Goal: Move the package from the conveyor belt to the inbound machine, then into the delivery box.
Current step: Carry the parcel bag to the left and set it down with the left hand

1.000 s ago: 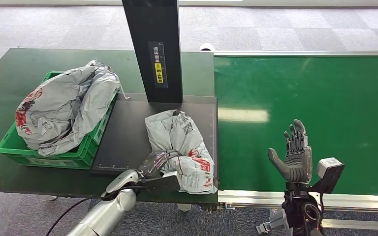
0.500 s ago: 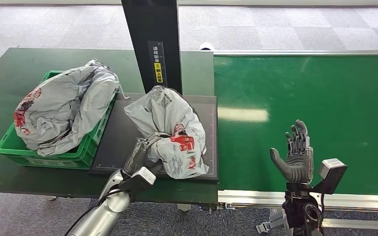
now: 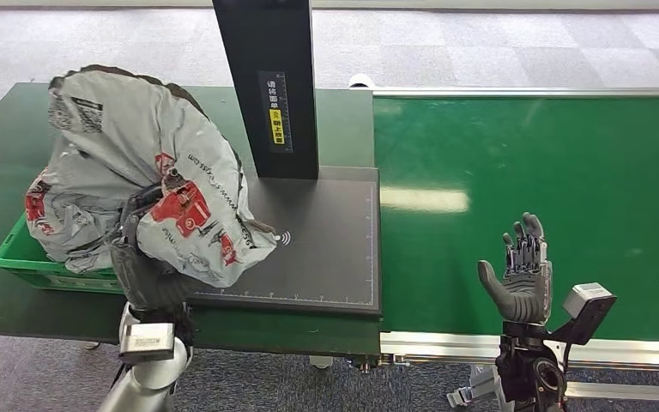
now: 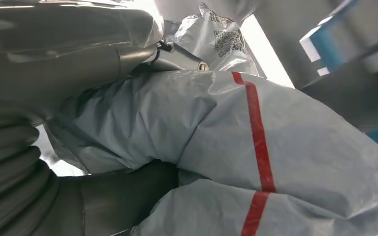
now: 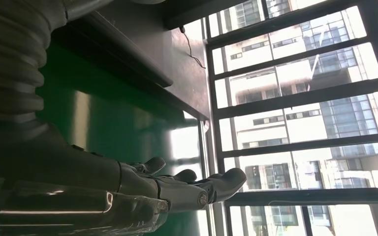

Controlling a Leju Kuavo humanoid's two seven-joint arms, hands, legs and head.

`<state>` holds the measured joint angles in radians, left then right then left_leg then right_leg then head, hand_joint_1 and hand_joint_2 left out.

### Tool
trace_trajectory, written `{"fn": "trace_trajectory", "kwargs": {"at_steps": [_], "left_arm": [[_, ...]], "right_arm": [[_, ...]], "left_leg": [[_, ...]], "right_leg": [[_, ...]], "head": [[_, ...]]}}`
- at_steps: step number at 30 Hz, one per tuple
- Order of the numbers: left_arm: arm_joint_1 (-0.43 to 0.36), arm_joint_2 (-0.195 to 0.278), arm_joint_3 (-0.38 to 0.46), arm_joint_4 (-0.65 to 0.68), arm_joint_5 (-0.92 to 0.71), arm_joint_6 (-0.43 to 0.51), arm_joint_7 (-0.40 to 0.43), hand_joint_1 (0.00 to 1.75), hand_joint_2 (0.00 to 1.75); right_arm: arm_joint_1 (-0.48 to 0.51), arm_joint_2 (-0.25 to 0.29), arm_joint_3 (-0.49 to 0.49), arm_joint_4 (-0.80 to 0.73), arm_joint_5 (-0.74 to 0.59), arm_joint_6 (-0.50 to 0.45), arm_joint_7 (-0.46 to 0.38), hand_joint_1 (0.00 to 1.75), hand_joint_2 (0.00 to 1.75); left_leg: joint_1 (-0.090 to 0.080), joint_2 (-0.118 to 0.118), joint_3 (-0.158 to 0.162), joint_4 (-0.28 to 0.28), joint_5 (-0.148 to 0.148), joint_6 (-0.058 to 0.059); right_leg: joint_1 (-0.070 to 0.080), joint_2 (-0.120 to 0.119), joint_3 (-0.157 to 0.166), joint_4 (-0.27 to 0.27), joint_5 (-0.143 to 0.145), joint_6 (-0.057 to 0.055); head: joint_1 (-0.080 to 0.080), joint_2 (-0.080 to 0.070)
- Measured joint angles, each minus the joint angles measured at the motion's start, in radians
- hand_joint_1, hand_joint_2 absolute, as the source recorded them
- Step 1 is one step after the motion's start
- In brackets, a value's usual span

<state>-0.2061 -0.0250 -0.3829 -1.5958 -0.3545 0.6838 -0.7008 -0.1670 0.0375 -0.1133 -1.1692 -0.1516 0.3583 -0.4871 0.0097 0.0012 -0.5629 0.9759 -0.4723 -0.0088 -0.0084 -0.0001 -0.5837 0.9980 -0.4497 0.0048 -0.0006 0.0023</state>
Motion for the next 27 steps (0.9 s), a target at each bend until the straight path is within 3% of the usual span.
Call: {"fn": "trace_trajectory", "kwargs": {"at_steps": [10, 15, 19, 22, 27], "left_arm": [[0.014, -0.047, 0.194, -0.097, -0.218, 0.008, 0.0, 1.75, 1.75], [-0.022, -0.086, 0.305, -0.007, -0.396, 0.008, 0.001, 1.75, 1.75], [-0.077, -0.138, 0.444, 0.066, -0.567, 0.008, 0.001, 1.75, 1.75], [-0.104, -0.162, 0.513, 0.1, -0.587, 0.008, 0.002, 1.75, 1.75], [-0.122, -0.182, 0.56, 0.128, -0.593, 0.008, 0.001, 1.75, 1.75]], "right_arm": [[0.022, -0.009, 0.002, -0.006, -0.018, -0.016, 0.0, 0.0, 1.75], [0.048, -0.009, 0.002, -0.04, -0.025, -0.019, 0.018, 0.0, 1.75], [0.07, -0.007, 0.001, -0.061, -0.014, -0.02, 0.022, 0.0, 1.75], [0.079, -0.006, 0.001, -0.069, -0.011, -0.02, 0.023, 0.0, 1.75], [0.082, -0.004, 0.001, -0.075, -0.011, -0.021, 0.023, 0.0, 1.75]], "left_leg": [[0.0, 0.0, 0.0, 0.0, 0.0, 0.0], [0.0, 0.0, 0.0, 0.0, 0.0, 0.0], [0.0, 0.001, 0.0, 0.0, 0.0, 0.0], [0.0, 0.001, 0.0, 0.0, 0.0, 0.0], [0.0, 0.001, 0.0, 0.0, 0.0, 0.0]], "right_leg": [[0.0, 0.0, 0.0, 0.0, 0.0, 0.0], [0.0, 0.0, 0.0, 0.0, 0.0, 0.0], [0.0, 0.0, 0.0, 0.0, 0.0, 0.0], [0.0, 0.001, -0.001, 0.0, 0.0, 0.0], [0.0, 0.0, -0.001, 0.0, 0.0, 0.0]], "head": [[0.0, 0.0], [0.0, 0.0], [0.0, 0.0], [0.0, 0.0], [0.0, 0.0]]}}
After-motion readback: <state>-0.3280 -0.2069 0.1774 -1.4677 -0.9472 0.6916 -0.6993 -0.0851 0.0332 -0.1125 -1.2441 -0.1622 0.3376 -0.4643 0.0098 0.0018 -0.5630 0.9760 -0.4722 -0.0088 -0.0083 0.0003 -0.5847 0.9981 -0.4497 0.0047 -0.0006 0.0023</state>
